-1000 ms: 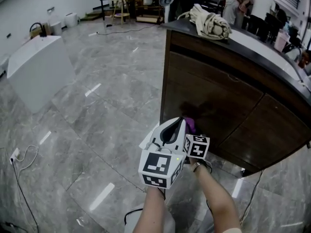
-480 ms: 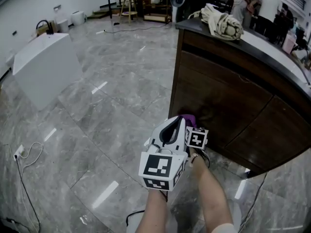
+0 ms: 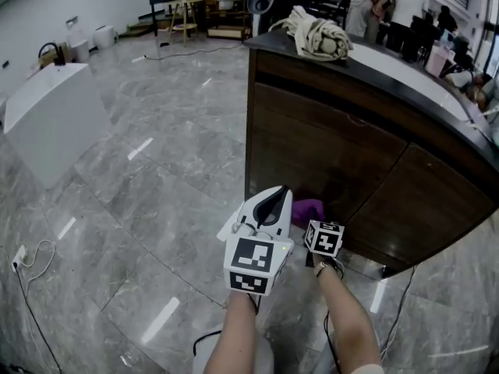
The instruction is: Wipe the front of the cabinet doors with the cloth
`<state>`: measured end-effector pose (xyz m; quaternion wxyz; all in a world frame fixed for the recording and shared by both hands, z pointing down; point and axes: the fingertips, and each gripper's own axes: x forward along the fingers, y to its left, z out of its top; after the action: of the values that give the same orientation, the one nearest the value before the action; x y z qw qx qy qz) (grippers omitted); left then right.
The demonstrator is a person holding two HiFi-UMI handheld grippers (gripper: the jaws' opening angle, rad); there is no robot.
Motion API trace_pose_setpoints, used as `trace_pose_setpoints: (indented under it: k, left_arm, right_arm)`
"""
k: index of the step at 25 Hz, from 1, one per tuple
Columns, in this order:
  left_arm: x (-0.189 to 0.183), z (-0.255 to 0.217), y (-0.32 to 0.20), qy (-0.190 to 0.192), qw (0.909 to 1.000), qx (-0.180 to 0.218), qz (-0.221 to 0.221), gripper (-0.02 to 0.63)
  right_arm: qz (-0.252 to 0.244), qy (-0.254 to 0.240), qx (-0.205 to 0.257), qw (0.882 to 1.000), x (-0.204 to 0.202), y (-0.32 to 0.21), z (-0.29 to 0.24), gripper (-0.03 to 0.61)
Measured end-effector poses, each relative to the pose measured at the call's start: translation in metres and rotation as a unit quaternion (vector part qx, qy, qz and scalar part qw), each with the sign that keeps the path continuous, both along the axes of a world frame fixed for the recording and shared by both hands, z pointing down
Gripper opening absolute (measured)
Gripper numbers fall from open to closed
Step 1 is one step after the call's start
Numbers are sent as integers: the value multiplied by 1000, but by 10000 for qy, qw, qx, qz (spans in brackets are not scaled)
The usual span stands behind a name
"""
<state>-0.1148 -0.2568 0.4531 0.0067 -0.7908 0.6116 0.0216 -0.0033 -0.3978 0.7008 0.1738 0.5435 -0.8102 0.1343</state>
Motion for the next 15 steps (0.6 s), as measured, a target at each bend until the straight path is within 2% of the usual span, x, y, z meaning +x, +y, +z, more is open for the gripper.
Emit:
trace_pose_setpoints:
  k: [3, 6, 9, 12, 15]
  left_arm:
    - [11, 5, -6, 10, 9999, 6, 109, 6]
    - [15, 8, -9, 266, 9995, -27, 146, 7]
    - [14, 1, -8, 536, 9985, 100, 106, 8]
    - [6, 3, -8, 636, 9979, 101, -122, 7]
    - [-10, 3, -6, 676, 9962, 94, -542, 7]
  right_arm:
    - [179, 20, -22, 9998, 37, 4, 2, 141]
    - [212, 129, -6, 9997, 64, 9, 6, 143]
    - [370, 158, -22, 9992, 86, 12, 8, 141]
    - [607, 130, -15, 9981, 99, 14, 10, 143]
    - [1187, -70, -16, 9929, 106, 21, 15, 141]
